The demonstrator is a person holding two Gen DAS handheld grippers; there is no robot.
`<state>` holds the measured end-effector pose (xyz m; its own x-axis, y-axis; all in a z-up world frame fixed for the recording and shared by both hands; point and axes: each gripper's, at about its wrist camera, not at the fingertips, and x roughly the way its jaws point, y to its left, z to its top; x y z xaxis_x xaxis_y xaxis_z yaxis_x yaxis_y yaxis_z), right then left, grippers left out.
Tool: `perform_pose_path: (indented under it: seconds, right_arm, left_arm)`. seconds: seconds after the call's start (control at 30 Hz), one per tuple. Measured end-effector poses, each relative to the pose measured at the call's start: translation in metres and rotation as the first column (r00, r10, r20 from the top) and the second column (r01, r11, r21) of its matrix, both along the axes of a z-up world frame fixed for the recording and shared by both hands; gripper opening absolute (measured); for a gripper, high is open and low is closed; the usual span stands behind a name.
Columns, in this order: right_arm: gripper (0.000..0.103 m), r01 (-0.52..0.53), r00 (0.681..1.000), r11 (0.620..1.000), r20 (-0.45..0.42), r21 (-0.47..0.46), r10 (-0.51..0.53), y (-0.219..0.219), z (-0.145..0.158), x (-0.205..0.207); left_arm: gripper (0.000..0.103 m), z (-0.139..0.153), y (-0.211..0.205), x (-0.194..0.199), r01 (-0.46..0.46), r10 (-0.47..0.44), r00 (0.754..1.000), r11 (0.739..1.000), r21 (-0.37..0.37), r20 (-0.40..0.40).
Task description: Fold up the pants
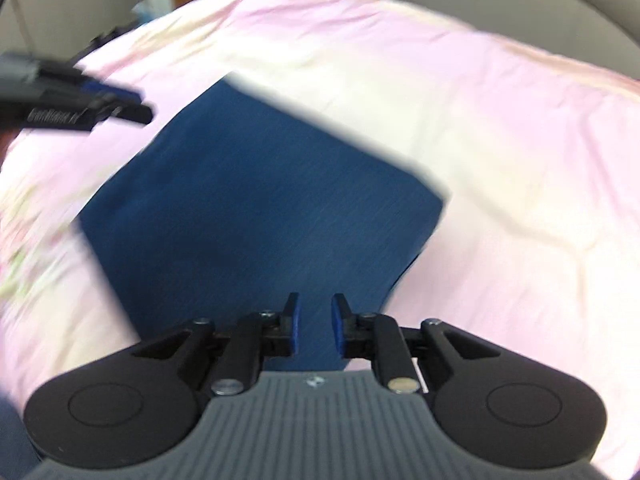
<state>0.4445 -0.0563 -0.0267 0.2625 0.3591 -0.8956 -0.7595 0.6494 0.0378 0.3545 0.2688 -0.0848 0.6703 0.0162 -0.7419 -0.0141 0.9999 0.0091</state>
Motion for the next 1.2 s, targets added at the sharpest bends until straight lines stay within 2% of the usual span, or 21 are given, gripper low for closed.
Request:
perform_pose_path:
  seconds: [0.07,0.17,0.33,0.47,0.57,0.67,0.7,0.73,0.8,0.87,0.93,0.97,1.03,1.2]
  right_arm:
    - [0.015,0.038,0.999,0.999,0.035,0.004,-0.038,0.004,-0.007,0.025]
    - [0.017,0.088,0.995,0.996,0.037,0.026,-0.089,0.007,-0.026,0.057]
    - [0.017,0.127,0.989,0.992,-0.073,0.019,-0.126,0.006,-0.076,0.091]
    - [0.017,0.141,0.984,0.99,-0.11,0.031,-0.137,0.005,-0.108,0.105]
    - [0.017,0.16,0.979,0.986,-0.137,0.042,-0.153,0.003,-0.109,0.114]
    - [0.02,0.164,0.98,0.985,-0.124,0.049,-0.157,0.003,-0.099,0.109]
    - [0.026,0.176,0.978,0.983,-0.124,0.053,-0.168,0.004,-0.089,0.102]
    - [0.045,0.198,0.973,0.979,-0.129,0.058,-0.189,-0.002,-0.083,0.097]
    - [0.06,0.235,0.963,0.97,-0.155,0.067,-0.222,-0.018,-0.071,0.09]
    - [0.059,0.247,0.955,0.965,-0.192,0.086,-0.227,-0.036,-0.06,0.075]
    - [0.061,0.269,0.941,0.958,-0.236,0.094,-0.241,-0.053,-0.056,0.06]
    - [0.062,0.285,0.933,0.953,-0.26,0.103,-0.25,-0.06,-0.055,0.055]
    - [0.069,0.329,0.905,0.937,-0.323,0.121,-0.276,-0.075,-0.059,0.044]
    - [0.07,0.432,0.836,0.885,-0.446,0.175,-0.32,-0.089,-0.077,0.029]
  left_arm:
    - [0.018,-0.012,-0.002,0.019,-0.02,0.02,1.0,1.0,0.014,-0.003]
    - [0.016,-0.036,0.0,0.037,-0.032,0.033,0.999,0.999,0.018,-0.027]
    - [0.015,-0.084,0.003,0.062,0.017,-0.015,0.988,1.0,0.011,-0.156]
    - [0.015,-0.095,0.01,0.066,0.013,-0.016,0.987,1.0,-0.02,-0.161]
    - [0.018,-0.087,0.011,0.061,0.013,-0.014,0.988,1.0,-0.011,-0.155]
    - [0.027,-0.071,0.009,0.049,0.005,-0.003,0.992,1.0,0.02,-0.128]
    - [0.039,-0.065,0.012,0.043,-0.008,0.011,0.993,1.0,0.024,-0.12]
    - [0.057,-0.059,0.016,0.035,-0.022,0.024,0.993,0.999,0.024,-0.118]
    - [0.071,-0.049,0.025,0.017,-0.041,0.039,0.992,0.999,-0.017,-0.119]
    - [0.073,-0.044,0.036,0.003,-0.063,0.047,0.986,0.994,-0.094,-0.159]
    - [0.085,-0.045,0.047,-0.005,-0.099,0.063,0.978,0.979,-0.179,-0.201]
    - [0.087,-0.047,0.051,-0.01,-0.115,0.068,0.975,0.97,-0.215,-0.212]
    - [0.089,-0.052,0.055,-0.018,-0.145,0.087,0.972,0.953,-0.266,-0.217]
    - [0.092,-0.072,0.065,-0.02,-0.225,0.137,0.959,0.9,-0.374,-0.249]
